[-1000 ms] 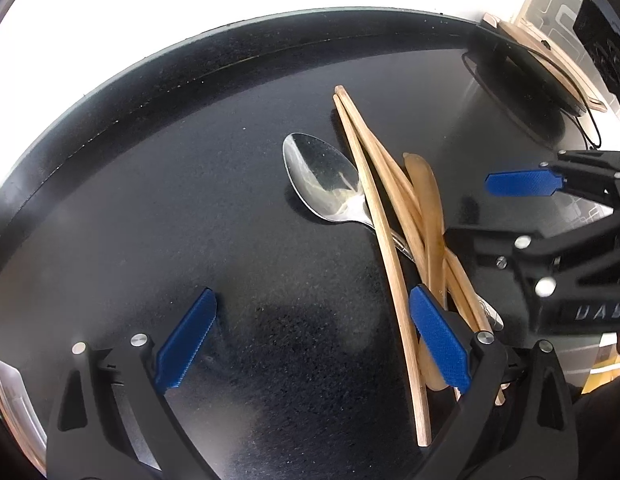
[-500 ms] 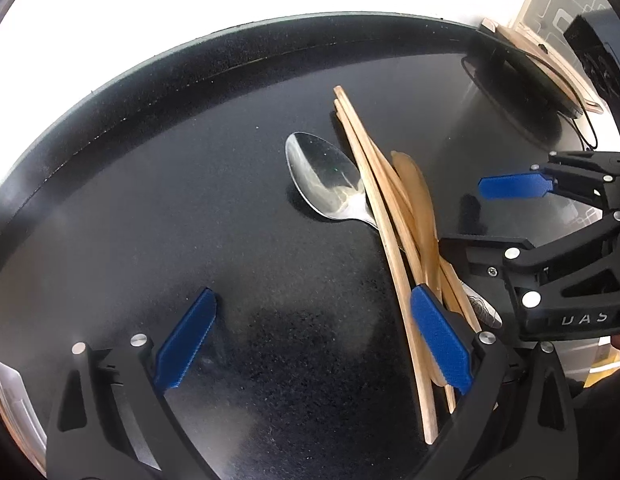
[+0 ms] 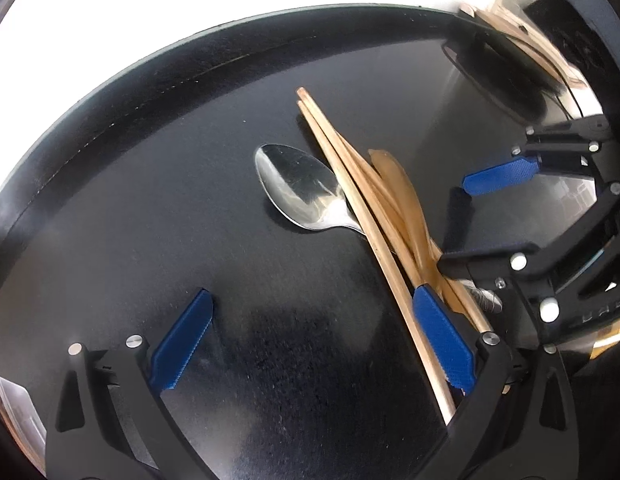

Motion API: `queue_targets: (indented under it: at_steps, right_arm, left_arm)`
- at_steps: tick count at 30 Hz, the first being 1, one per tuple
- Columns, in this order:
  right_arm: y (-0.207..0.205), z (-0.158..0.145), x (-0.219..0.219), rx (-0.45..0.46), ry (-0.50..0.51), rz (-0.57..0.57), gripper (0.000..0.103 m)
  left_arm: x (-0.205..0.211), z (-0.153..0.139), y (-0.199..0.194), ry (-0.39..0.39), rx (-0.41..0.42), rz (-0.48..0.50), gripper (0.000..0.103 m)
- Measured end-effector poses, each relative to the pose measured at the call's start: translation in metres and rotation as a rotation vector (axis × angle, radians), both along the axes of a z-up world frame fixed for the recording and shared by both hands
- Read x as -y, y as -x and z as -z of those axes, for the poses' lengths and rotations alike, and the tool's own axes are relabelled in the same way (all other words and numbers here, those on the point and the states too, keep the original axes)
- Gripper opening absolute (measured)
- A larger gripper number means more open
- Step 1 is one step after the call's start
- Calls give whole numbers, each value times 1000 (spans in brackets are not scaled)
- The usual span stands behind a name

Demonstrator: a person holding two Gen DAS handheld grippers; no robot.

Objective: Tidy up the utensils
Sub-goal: 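Lower both open tools around the chopsticks and spatula, adjusting position, then grasp a chopstick with the right tool while the left tool grasps another, then carry both chopsticks over the clear container with both tools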

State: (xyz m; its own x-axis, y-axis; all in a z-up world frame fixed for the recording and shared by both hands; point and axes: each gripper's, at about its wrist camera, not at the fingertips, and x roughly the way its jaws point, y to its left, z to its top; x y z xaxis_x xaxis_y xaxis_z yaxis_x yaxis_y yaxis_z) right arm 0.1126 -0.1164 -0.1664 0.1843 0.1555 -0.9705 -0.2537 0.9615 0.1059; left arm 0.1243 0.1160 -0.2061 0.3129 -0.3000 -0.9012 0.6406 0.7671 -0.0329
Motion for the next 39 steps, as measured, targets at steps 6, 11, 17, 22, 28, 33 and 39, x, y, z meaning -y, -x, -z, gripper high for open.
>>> queue_targets:
  at_steps: [6,11,17,22,28,33,39]
  right_arm:
    - [-2,3,-7,47,113,-28,75]
    - [5,-4,17,80,68,36,56]
    - [-1,-9,24,133,80,42,46]
    - [1,-13,24,145,72,56,10]
    - [9,-11,27,141,77,91,7]
    - [8,-15,39,154,72,154,7]
    - [9,-33,52,194,64,228,7]
  left_arm:
    - [-1,3,5,-57,28,-37,98]
    - [-14,-3,3,-33,2,-87,98]
    - [-6,-3,0,-41,29,-111,97]
    - [6,-5,1,-21,83,-77,75]
    - [24,-10,1,-15,95,-62,9]
    - [26,-13,1,-9,70,-89,6]
    - [13,-34,5,17,79,-129,6]
